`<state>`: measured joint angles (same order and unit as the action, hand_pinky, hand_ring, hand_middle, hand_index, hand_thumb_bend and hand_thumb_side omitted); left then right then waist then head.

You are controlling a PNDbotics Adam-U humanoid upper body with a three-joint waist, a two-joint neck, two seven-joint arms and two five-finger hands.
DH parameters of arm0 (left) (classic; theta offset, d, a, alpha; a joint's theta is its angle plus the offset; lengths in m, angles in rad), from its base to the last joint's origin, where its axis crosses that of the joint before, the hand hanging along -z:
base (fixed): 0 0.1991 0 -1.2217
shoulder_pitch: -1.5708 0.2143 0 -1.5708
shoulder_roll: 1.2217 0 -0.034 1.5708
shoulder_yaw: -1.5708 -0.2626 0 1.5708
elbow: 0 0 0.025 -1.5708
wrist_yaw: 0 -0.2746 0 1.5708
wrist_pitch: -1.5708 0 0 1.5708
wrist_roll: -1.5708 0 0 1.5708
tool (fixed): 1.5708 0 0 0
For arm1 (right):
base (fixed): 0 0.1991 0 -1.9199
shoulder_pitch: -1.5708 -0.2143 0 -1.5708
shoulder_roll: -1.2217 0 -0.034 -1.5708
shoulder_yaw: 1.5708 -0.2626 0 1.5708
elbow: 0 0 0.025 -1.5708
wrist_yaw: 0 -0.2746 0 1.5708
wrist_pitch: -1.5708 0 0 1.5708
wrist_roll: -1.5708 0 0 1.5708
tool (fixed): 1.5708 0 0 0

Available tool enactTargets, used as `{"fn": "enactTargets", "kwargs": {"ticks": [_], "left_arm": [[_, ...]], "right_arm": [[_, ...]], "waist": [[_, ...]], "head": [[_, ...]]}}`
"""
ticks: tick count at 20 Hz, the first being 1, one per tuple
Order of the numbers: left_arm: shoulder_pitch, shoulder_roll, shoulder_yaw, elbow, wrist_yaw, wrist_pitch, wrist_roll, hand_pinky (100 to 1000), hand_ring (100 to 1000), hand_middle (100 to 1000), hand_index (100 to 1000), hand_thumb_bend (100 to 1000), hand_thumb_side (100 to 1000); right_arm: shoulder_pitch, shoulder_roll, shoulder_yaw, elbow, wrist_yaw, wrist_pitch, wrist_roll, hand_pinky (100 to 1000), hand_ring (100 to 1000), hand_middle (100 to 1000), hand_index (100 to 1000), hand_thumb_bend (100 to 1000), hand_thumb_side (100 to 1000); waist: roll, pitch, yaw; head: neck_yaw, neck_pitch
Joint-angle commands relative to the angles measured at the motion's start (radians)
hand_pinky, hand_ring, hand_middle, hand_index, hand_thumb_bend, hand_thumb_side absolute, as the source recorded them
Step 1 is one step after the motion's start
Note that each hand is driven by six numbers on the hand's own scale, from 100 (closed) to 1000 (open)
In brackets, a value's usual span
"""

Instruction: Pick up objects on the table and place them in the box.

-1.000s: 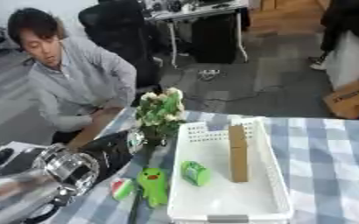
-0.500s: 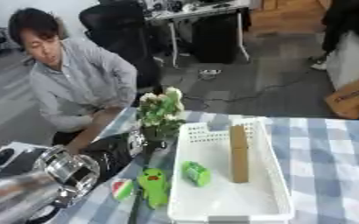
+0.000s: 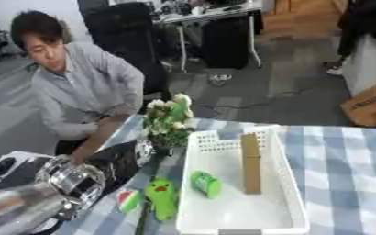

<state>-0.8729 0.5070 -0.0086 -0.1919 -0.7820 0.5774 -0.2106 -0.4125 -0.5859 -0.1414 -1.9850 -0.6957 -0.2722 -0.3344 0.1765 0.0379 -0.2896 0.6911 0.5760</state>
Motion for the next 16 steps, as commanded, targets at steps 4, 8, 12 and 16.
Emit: {"fn": "enactTargets", "kwargs": {"ticks": [4,8,12,16], "left_arm": [[-0.015,0.030,0.005,-0.018,-0.015,0.023,0.042,353,386,346,573,247,843],[-0.014,0.030,0.002,-0.011,-0.032,0.019,0.049,290,306,264,506,274,775],[-0.013,0.031,0.000,-0.001,-0.056,0.010,0.027,267,285,240,492,332,748],[-0.015,0.030,0.000,0.005,-0.081,-0.006,-0.010,165,207,162,403,314,674]], "right_arm": [[-0.015,-0.018,-0.007,-0.015,-0.002,-0.001,0.002,784,757,653,673,100,260],[-0.016,-0.019,-0.007,-0.015,-0.003,-0.002,0.002,784,757,653,673,100,260],[-0.019,-0.019,-0.006,-0.015,-0.004,-0.002,0.004,784,757,653,673,100,260],[-0.021,-0.020,-0.006,-0.015,-0.005,-0.002,0.004,784,756,652,673,100,260]], "waist": [[0.008,0.007,0.001],[0.008,0.008,0.000],[0.010,0.011,-0.003],[0.013,0.013,-0.005]], "head": [[0.003,-0.013],[0.005,-0.015],[0.011,-0.018],[0.013,-0.018]]}}
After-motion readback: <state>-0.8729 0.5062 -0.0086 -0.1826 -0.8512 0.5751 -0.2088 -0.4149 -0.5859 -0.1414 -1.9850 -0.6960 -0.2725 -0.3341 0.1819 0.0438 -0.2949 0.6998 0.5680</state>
